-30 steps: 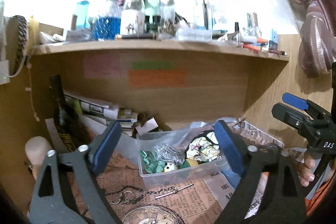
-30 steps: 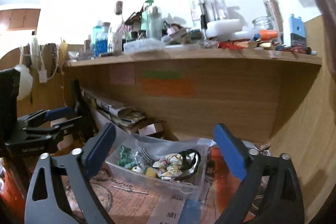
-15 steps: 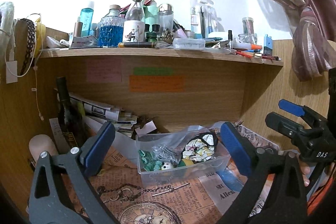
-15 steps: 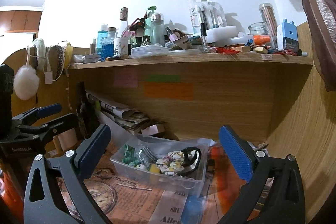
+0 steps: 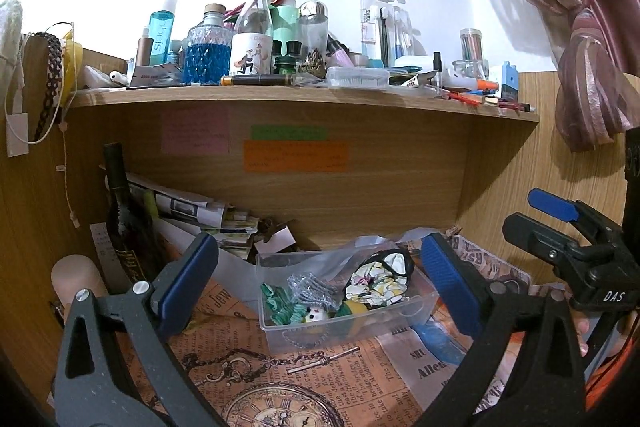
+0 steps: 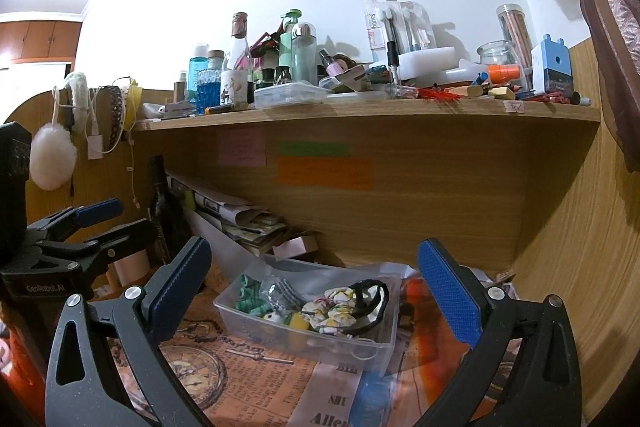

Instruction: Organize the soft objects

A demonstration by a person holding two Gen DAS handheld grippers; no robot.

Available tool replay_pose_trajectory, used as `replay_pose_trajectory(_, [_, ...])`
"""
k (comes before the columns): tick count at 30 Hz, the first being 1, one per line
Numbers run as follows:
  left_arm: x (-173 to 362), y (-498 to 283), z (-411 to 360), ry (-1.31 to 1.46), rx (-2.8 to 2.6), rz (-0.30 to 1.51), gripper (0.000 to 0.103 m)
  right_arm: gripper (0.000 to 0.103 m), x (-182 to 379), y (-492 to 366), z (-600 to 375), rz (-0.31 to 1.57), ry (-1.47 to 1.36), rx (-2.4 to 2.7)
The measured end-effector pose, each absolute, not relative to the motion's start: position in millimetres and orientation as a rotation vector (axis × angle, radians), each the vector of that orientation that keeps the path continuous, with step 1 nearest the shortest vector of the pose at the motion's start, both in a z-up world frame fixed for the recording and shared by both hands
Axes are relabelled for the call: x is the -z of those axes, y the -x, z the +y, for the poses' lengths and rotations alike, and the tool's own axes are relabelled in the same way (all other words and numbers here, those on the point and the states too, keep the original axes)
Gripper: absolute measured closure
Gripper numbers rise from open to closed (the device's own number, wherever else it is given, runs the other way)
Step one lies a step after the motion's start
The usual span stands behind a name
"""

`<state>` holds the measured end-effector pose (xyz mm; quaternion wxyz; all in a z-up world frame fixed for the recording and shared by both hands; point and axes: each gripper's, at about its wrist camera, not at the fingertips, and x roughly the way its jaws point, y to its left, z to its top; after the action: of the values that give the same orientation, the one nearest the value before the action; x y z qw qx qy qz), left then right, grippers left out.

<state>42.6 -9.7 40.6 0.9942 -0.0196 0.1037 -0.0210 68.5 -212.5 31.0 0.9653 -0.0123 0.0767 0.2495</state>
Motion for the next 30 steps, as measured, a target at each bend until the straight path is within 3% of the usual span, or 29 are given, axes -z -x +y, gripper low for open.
replay_pose_trajectory(30, [-39.0,-43.8,-10.3,0.042,0.03,0.216,0.0,0.0,-30.0,-69.1,-212.4,0.165,0.016,-0.511])
